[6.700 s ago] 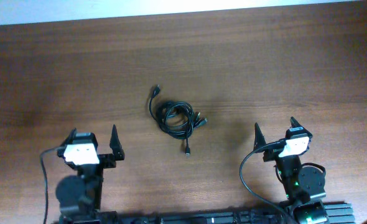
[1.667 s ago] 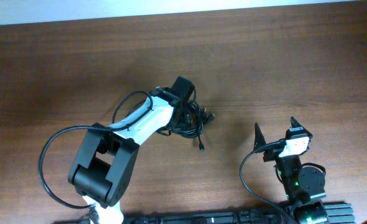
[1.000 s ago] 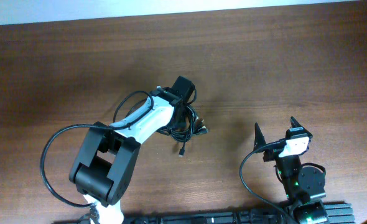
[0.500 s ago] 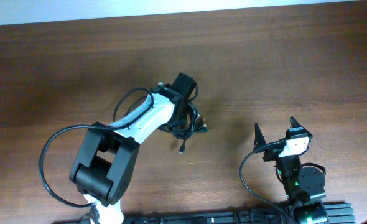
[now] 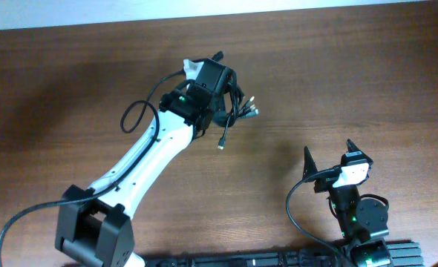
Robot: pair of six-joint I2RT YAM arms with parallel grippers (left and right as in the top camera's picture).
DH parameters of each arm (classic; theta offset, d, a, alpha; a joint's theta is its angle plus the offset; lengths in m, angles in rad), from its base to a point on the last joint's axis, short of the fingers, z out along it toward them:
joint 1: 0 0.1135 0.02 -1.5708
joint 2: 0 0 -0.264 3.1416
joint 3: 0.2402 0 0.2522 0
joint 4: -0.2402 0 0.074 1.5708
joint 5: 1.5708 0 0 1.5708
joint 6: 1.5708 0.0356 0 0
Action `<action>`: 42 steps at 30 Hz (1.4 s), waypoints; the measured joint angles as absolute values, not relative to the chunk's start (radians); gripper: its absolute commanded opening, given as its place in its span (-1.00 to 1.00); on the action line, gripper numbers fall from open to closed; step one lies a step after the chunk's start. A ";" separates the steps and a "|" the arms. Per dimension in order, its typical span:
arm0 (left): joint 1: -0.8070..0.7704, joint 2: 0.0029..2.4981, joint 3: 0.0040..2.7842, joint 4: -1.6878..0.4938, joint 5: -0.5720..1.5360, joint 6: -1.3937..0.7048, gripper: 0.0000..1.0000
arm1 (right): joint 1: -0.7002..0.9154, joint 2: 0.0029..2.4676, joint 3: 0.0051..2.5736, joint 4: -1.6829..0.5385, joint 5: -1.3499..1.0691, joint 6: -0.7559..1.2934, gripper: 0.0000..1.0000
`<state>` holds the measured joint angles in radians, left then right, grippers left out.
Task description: Untangle cables
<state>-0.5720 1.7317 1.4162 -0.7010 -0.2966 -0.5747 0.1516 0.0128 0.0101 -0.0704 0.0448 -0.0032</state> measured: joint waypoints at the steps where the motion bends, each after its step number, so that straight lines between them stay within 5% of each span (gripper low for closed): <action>1: -0.572 1.725 1.417 -0.690 -0.297 -0.572 -1.00 | 0.152 0.013 0.010 -0.070 0.045 -0.002 0.97; 16: -0.572 1.701 1.417 -0.538 -0.165 -0.568 -1.00 | 0.152 0.013 0.010 0.037 -0.064 0.004 0.98; 25: -0.572 1.687 1.417 -0.492 -0.015 -0.483 -1.00 | 0.152 0.028 0.187 -0.166 -0.109 0.026 0.97; 42: -0.572 1.686 1.417 -0.497 0.161 -0.036 -1.00 | 0.152 0.628 0.744 -0.478 -0.297 -0.018 0.97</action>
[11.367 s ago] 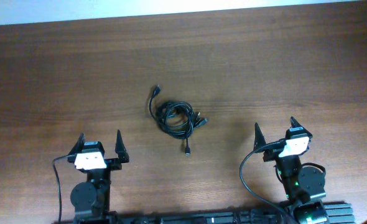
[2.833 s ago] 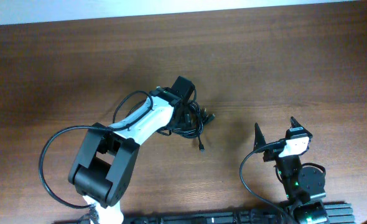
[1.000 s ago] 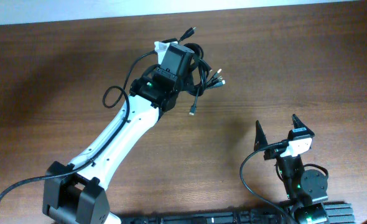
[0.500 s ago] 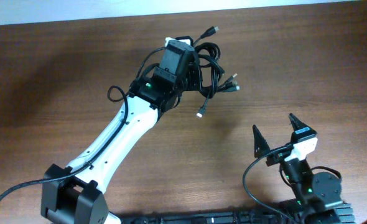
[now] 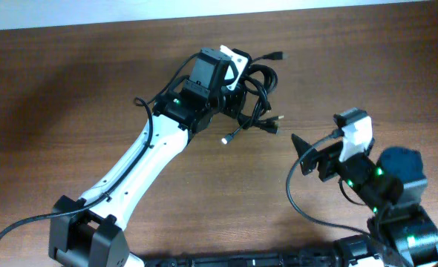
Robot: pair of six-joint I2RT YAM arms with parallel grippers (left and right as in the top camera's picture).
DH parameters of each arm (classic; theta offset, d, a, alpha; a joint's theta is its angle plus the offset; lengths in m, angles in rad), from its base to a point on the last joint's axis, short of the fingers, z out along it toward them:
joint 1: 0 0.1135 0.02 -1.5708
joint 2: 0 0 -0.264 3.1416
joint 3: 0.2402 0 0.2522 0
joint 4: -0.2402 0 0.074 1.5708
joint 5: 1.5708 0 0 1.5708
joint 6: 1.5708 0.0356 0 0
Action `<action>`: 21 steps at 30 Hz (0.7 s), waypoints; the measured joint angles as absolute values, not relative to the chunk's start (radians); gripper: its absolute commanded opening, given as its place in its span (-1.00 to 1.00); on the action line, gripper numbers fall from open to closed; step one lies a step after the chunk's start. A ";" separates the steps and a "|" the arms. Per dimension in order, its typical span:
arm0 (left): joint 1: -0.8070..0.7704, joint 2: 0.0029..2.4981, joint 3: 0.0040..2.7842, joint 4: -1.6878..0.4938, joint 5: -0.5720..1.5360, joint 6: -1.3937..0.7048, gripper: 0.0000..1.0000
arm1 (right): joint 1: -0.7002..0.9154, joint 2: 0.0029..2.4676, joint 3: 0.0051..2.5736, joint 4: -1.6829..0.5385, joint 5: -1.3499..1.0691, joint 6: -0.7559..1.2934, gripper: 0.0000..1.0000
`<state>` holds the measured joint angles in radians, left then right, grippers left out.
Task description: Untangle cables
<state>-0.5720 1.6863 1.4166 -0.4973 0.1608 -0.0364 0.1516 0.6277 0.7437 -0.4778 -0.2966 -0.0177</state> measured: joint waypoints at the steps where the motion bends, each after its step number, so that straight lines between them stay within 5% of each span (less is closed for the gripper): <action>1: -0.572 1.686 1.417 -0.497 0.184 -0.008 -1.00 | 0.152 0.649 0.755 -0.479 -0.314 -0.020 0.97; 12: -0.572 1.686 1.417 -0.511 0.298 0.155 -1.00 | 0.152 0.680 0.763 -0.469 -0.491 -0.023 0.97; 21: -0.574 1.686 1.417 -0.474 0.307 0.070 -1.00 | 0.152 0.680 0.763 -0.434 -0.508 0.036 0.97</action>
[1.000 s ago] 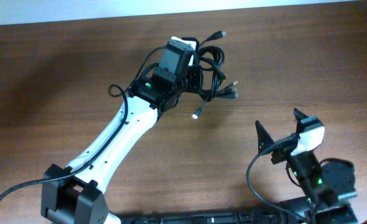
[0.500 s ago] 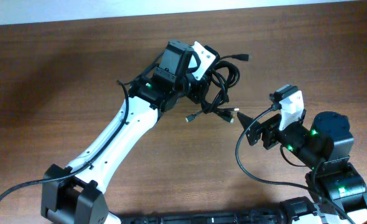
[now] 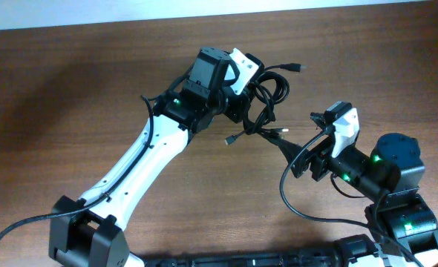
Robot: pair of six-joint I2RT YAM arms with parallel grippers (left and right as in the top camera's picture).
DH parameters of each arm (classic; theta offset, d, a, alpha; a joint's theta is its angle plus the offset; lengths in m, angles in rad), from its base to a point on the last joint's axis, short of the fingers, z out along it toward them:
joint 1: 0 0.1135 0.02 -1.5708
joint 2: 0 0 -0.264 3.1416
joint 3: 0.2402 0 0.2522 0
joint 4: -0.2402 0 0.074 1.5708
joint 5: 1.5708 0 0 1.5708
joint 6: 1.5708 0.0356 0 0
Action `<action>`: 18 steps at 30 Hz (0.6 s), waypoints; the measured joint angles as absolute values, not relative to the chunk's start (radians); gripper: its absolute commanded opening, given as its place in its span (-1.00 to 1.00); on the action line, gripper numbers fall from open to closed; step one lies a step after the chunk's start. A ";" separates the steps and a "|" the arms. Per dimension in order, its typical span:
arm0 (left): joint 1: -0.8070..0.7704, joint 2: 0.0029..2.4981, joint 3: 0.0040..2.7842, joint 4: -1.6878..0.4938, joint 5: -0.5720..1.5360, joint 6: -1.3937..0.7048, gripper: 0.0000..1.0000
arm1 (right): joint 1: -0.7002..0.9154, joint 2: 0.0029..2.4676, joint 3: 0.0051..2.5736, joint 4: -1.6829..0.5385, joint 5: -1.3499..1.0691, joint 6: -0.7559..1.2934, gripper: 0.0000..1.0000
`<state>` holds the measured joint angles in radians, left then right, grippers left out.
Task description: Untangle cables
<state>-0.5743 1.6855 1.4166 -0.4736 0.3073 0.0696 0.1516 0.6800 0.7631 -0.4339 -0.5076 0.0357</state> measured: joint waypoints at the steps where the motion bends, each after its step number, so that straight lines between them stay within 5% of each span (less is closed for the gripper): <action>1: -0.576 1.686 1.417 -0.474 0.308 0.066 -1.00 | 0.152 0.680 0.763 -0.433 -0.508 0.044 0.97; 14: -0.641 1.686 1.417 -0.480 0.335 0.138 -1.00 | 0.152 0.680 0.763 -0.418 -0.507 0.056 0.97; 18: -0.643 1.685 1.417 -0.474 0.236 -0.016 -1.00 | 0.152 0.680 0.763 -0.417 -0.507 0.075 0.97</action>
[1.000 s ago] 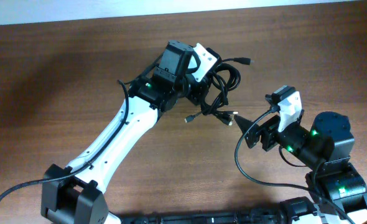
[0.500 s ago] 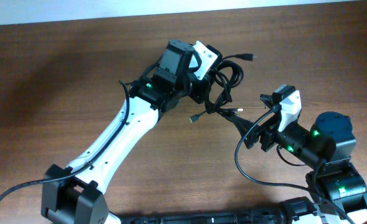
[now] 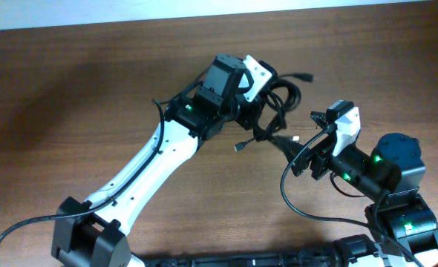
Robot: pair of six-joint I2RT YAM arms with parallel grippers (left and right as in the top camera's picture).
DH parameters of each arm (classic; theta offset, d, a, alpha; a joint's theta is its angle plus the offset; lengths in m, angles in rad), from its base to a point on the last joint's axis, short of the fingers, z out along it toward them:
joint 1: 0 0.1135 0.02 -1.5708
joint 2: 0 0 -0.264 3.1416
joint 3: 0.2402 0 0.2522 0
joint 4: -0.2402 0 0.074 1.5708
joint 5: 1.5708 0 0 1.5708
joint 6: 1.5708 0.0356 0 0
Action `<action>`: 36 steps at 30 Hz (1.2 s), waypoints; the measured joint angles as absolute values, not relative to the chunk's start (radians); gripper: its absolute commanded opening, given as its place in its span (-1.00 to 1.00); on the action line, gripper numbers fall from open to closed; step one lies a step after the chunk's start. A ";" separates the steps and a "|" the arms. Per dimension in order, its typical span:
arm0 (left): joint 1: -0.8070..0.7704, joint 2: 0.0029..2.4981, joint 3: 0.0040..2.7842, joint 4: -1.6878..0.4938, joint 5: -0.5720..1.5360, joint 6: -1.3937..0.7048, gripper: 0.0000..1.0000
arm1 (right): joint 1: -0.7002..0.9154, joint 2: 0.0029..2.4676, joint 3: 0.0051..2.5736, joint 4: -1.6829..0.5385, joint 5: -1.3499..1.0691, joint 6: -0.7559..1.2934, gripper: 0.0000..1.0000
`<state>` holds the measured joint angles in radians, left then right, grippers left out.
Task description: Untangle cables
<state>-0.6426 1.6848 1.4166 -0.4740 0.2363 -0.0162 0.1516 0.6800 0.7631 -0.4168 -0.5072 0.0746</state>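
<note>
A tangled bundle of black cables [image 3: 280,102] hangs from my left gripper [image 3: 253,105], which is shut on it above the middle of the table. One plug end [image 3: 239,147] dangles below the bundle, and another cable end [image 3: 304,76] sticks out at the upper right. My right gripper [image 3: 286,152] points left at the lower right side of the bundle. Its fingers stand apart, and the upper fingertip [image 3: 276,140] is in among the hanging strands beside a pale plug [image 3: 296,138]. Nothing shows as clamped between them.
The brown wooden table [image 3: 70,89] fills the view, with a pale strip along its far edge. My left arm [image 3: 152,167] runs diagonally from the front left. The right arm's base [image 3: 397,208] and its own black lead [image 3: 289,200] sit at the front right.
My left gripper has moved the cable bundle a little to the right, closer to my right gripper. The right gripper has stayed in place, its fingertip now in among the strands.
At first my left gripper held the bundle at the upper centre and my right gripper rested low at the front right. Then the bundle was further right and the right gripper was raised, facing left. Then its fingertips were at the bundle's hanging ends, where they remain.
</note>
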 measured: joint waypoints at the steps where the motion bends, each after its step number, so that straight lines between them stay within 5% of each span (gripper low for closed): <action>1: -0.642 1.685 1.417 -0.474 0.189 -0.094 -1.00 | 0.152 0.680 0.763 -0.416 -0.507 0.079 0.97; 20: -0.640 1.685 1.417 -0.459 0.129 -1.033 -1.00 | 0.152 0.744 0.763 -0.421 -0.392 0.188 0.97; 36: -0.640 1.685 1.417 -0.458 0.429 -1.144 -1.00 | 0.152 0.785 0.763 -0.466 -0.248 0.214 0.97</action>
<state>-0.6403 1.6848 1.4166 -0.4583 0.4290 -1.1442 0.1516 0.7845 0.7631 -0.4656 -0.2478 0.2142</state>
